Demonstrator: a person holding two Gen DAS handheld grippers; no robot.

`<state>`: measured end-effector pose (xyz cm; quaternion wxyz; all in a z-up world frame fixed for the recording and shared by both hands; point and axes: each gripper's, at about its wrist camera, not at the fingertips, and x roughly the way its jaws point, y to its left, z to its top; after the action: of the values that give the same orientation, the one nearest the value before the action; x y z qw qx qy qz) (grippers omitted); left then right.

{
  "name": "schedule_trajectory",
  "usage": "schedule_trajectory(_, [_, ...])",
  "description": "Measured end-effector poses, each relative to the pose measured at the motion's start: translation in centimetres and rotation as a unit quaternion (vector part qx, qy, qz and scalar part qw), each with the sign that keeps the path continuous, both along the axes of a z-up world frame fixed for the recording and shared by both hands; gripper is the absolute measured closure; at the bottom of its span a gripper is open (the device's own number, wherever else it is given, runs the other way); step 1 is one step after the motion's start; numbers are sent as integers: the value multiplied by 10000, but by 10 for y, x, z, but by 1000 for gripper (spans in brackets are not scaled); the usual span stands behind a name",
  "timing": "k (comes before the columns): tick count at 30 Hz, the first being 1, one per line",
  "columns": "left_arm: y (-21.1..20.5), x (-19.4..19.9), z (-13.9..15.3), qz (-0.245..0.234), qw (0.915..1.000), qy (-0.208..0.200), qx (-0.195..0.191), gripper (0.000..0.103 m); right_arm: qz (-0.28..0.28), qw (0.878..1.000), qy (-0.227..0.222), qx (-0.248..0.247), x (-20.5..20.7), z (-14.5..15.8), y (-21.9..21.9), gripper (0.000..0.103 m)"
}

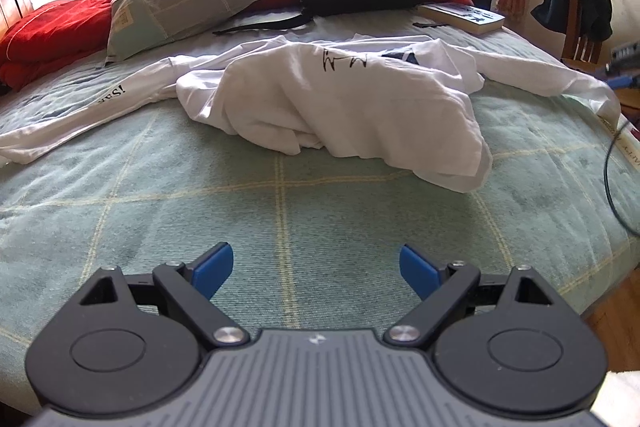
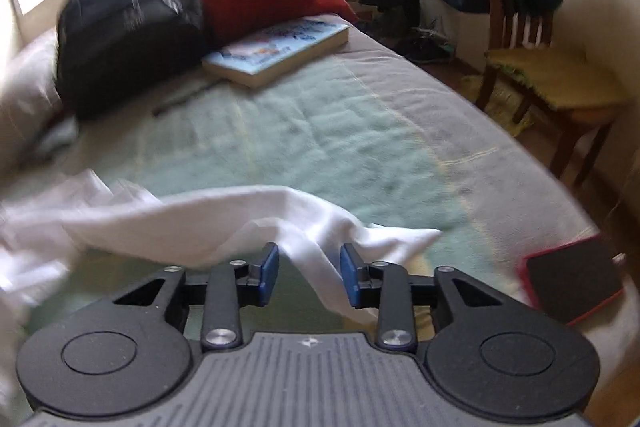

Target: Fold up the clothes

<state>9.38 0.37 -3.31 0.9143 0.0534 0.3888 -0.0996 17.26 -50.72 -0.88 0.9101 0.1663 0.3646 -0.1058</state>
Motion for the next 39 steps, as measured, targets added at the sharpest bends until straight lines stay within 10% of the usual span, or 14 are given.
schedule_trajectory(5, [-3, 1, 2, 13, 10000, -4, 32, 13, 96, 9982, -328, 502, 7, 7, -5, 53])
schedule_trajectory(15, [-9, 0, -2, -79, 9999, 80, 66, 13, -44, 9917, 439, 1205, 10, -52, -22, 49])
schedule_trajectory(22, [-15, 0, -4, -112, 9998, 122, 102, 13, -675, 9927, -681, 736, -42, -14, -46, 48])
schedule_trajectory(32, [-27, 0, -6, -216, 9993, 208, 240, 13, -845, 9961, 202, -125, -23, -72, -31, 48])
schedule_trajectory(36, [-30, 0, -7, -199, 9992, 233, 267, 13, -427, 9957, 342, -749, -14, -67, -10, 83])
schedule_trajectory(39, [-32, 1, -7, -218, 9991, 240, 283, 13, -314, 9940, 375, -974, -9, -58, -12, 83])
